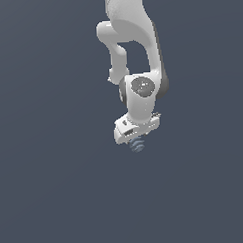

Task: Pick up the object and move it to a goal position.

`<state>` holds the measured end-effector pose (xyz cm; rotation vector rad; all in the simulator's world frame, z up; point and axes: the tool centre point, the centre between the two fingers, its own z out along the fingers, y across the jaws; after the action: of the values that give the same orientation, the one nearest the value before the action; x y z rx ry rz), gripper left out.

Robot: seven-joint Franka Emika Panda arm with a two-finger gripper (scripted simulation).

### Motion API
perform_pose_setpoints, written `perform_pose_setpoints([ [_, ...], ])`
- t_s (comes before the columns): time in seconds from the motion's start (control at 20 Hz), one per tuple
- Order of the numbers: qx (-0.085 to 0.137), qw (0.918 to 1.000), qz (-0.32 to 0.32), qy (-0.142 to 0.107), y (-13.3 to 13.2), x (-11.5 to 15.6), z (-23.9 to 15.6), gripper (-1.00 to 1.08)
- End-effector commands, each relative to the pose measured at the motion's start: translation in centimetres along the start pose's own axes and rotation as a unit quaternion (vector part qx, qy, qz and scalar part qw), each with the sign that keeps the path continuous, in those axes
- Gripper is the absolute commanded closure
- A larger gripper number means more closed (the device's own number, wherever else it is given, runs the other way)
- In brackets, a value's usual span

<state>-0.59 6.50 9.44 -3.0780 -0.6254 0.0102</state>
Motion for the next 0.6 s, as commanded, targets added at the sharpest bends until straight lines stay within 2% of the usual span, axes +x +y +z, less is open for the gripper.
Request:
perform_pose_setpoints([
  [0.0, -0.001, 0.9999, -0.015, 0.002, -0.3, 0.1, 0.3, -0.92],
  [0.55, -0.001, 0.9998, -0.021, 0.003, -0.5, 0.1, 1.8, -0.92],
])
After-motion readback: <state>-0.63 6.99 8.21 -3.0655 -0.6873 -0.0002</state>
